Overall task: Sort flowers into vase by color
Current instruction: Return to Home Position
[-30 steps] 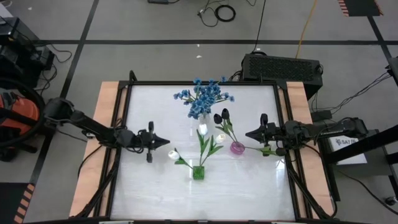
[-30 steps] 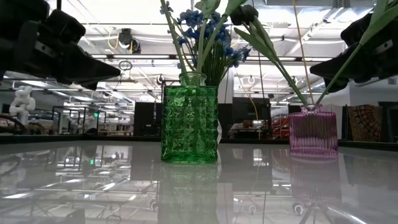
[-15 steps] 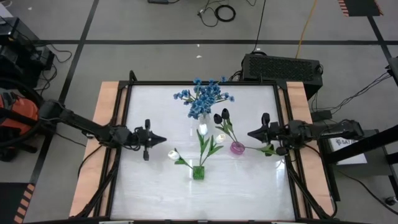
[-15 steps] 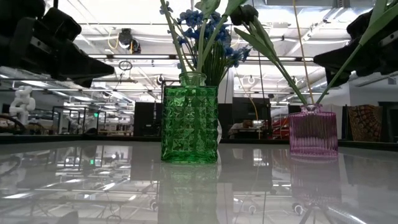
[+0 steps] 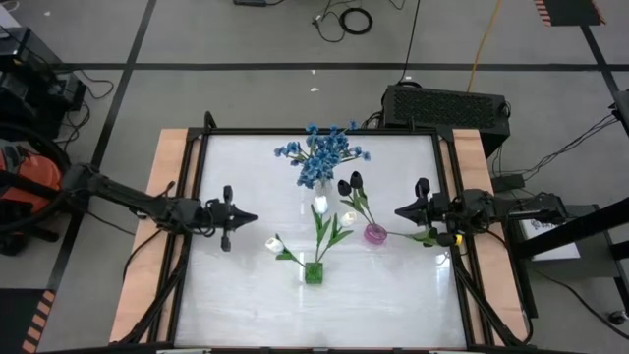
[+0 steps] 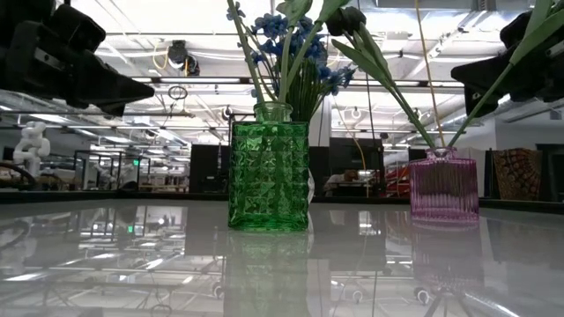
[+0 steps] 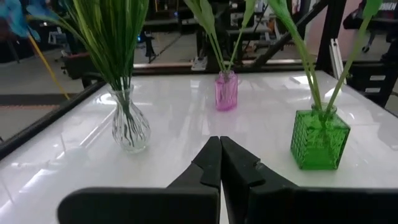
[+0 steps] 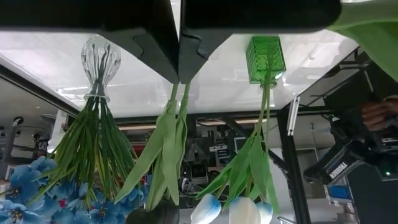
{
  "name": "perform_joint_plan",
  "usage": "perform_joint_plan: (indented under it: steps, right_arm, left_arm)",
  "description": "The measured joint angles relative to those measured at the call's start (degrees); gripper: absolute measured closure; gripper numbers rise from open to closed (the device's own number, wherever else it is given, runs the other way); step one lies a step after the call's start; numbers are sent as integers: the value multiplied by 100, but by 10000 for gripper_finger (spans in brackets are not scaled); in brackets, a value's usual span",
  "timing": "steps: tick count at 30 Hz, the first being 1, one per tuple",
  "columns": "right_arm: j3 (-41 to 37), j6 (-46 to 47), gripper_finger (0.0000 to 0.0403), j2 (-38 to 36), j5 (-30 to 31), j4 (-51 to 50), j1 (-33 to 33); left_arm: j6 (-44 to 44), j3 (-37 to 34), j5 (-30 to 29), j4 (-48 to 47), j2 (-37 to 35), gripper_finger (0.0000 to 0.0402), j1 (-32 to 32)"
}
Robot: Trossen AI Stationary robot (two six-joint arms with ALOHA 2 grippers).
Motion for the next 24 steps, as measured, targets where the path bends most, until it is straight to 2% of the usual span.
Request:
perform_joint_plan:
  steps: [8,14,24]
  right_arm:
    - [0,-70,403,0,13,22,0]
    - [0,-125,403,2,11,17,0]
    - [0,-127,403,2,9,13,0]
  left_arm:
    - [70,-2,3,-771,-863,398,0]
    - [334,-4,-2,-1018,-1503,398,0]
    - [430,-7,-203,-2105,-2603,398,0]
